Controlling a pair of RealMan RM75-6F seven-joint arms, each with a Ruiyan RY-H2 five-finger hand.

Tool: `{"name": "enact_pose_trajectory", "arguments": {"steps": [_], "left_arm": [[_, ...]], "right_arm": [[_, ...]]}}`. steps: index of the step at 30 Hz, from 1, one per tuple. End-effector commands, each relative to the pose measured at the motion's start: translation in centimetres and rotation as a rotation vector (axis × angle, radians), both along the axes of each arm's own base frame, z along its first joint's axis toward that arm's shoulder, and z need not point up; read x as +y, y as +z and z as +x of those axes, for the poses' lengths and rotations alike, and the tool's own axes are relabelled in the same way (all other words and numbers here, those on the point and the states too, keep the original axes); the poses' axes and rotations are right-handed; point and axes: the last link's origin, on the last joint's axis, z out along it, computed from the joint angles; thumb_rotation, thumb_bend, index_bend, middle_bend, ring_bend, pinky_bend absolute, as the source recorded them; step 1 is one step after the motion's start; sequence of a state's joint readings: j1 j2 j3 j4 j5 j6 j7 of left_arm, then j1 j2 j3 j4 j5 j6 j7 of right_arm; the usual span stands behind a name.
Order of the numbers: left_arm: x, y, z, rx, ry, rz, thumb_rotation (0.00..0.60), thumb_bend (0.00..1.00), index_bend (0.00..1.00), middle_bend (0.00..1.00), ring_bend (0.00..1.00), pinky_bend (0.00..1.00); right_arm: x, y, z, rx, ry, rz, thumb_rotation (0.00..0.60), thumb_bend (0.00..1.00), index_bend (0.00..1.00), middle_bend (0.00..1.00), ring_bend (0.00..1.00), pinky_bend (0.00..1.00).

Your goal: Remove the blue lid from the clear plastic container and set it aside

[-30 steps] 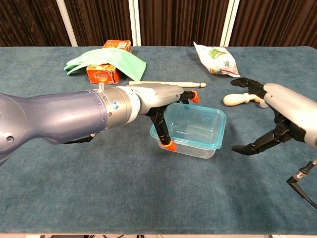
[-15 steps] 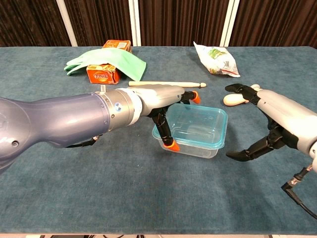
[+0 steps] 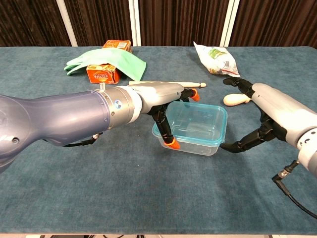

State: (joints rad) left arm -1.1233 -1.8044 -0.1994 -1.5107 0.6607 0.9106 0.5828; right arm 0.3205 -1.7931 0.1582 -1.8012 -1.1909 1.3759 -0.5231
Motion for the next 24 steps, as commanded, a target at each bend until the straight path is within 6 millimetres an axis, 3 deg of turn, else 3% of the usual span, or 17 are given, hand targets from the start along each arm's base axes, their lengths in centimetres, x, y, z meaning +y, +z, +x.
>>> {"name": "enact_pose_trajectory", "arguments": {"steps": [1,24], "left_arm": [[0.0,0.0,0.09,-0.003,0.002,0.001,0.6,0.1,0.11,0.2,0.12,0.29],[-0.15,-0.07,0.22,-0.006,0.009,0.002,0.6,0.1,0.12,0.2,0.12,0.3]], "right_arm": [[0.02,-0.04,0.06,-0.002,0.0,0.001,0.6,0.23,0.0,0.0,0.0,0.0],[-0.01,-0.44,0.86,-0.037,-0.012,0.004,0.6,0.23,0.0,0.0,0.0,0.0]]}}
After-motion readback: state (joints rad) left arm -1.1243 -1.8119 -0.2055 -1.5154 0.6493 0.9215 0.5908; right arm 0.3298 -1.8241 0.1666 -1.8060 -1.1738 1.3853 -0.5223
